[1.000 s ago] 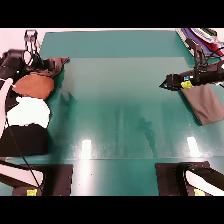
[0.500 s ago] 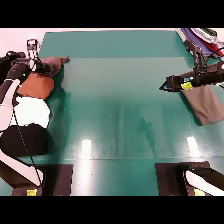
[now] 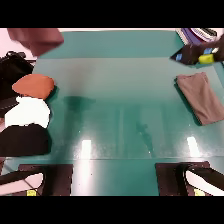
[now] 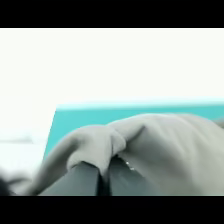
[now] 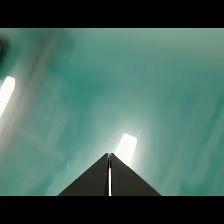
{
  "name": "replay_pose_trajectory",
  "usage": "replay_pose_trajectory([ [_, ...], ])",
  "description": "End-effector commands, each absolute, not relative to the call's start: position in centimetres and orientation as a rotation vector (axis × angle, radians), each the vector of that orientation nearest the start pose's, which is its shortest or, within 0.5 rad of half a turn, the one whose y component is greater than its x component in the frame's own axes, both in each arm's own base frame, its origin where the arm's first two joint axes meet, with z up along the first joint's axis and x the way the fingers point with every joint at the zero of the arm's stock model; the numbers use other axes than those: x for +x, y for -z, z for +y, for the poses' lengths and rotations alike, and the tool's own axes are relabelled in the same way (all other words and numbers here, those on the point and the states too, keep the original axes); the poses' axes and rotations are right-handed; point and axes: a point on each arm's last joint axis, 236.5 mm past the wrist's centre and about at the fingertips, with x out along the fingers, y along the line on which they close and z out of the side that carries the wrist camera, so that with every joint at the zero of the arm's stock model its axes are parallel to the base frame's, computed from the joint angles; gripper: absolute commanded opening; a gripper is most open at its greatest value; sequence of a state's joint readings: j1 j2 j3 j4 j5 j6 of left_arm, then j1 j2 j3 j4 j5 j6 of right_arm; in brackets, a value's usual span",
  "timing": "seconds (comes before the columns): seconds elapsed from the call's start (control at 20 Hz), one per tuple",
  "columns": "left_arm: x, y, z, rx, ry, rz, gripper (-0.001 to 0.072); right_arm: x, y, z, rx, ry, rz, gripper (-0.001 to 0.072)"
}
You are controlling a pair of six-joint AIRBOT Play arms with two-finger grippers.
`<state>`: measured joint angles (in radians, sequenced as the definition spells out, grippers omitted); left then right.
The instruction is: Fold the shirts.
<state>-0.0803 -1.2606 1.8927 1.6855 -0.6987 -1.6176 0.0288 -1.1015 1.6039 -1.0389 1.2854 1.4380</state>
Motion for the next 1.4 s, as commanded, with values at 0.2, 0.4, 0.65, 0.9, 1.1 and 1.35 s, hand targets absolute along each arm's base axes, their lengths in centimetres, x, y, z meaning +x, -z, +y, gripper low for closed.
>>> replay_pose_trajectory([
  [0.2,37.9,-38.5,-16.7,0.111,0.387,0.350,0.0024,37.1,-37.3,12.5,0.150,-0.514,0.476,0.0015],
  [0.4,36.4,-24.9,-25.8,0.073,0.628,0.703,0.0026,36.4,-38.4,12.6,0.138,-0.522,0.458,0.0015],
  [0.65,33.2,-10.8,-32.0,-0.172,0.766,1.049,0.0586,35.9,-37.3,12.7,0.129,-0.532,0.506,0.0015],
  [0.9,40.5,-7.8,-26.8,-0.255,0.587,0.996,0.0586,35.1,-36.2,12.8,0.115,-0.544,0.563,0.0016],
  [1.1,44.6,-1.6,-21.9,-0.374,0.452,1.097,0.0586,34.6,-35.6,12.9,0.108,-0.550,0.594,0.0016],
  [1.35,44.5,3.1,-26.8,-0.494,0.612,1.158,0.0586,34.6,-33.2,12.9,0.118,-0.552,0.663,0.0015],
])
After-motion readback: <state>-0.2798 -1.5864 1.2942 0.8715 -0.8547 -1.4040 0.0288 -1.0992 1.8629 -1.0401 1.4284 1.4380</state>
